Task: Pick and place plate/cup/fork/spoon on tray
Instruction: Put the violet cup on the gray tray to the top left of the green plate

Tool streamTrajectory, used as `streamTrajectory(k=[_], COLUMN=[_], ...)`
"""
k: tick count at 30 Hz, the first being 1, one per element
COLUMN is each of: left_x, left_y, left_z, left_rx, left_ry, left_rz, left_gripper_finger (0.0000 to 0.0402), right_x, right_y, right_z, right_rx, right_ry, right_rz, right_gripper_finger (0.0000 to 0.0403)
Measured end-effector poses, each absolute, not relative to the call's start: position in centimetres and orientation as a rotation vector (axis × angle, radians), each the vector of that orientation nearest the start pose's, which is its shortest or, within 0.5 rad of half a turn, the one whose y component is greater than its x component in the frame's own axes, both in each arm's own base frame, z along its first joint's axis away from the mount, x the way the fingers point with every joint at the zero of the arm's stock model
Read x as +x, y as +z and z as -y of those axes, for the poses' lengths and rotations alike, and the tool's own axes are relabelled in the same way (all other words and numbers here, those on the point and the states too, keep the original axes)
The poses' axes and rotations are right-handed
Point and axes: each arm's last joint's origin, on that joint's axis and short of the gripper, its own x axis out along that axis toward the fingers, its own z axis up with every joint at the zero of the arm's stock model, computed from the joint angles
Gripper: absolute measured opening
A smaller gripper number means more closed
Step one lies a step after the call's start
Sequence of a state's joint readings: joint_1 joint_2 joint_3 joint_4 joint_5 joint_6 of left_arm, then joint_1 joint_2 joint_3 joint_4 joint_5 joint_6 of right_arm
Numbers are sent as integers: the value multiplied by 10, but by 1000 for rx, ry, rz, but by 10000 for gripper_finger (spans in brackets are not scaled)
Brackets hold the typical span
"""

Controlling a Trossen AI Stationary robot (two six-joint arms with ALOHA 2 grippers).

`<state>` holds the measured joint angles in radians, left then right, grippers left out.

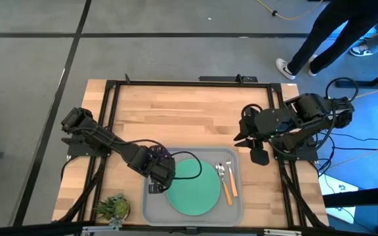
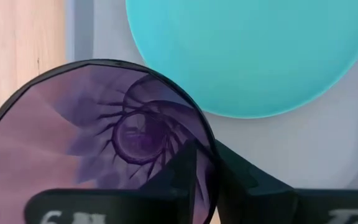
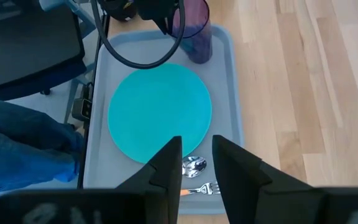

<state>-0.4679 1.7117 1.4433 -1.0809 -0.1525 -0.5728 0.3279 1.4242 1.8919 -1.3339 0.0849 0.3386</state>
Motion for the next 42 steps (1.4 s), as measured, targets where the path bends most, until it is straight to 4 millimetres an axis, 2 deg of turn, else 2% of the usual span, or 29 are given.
streamTrajectory(k=[8, 17, 42], left_x=[298, 301, 301], left_y=[264, 281, 281], left_z=[145, 142, 136], left_rx=[-100, -103, -107], left_ry=[84, 98, 81], left_rz=[-1317, -1300, -1344], left_gripper_finger=[37, 35, 39], right_x=[224, 225, 225], right_y=[455, 456, 456], right_z=[-74, -74, -74], right_rx=[139, 141, 139], right_ry=[81, 83, 83], right_rz=[-873, -866, -866], right_gripper_finger=[94, 94, 94])
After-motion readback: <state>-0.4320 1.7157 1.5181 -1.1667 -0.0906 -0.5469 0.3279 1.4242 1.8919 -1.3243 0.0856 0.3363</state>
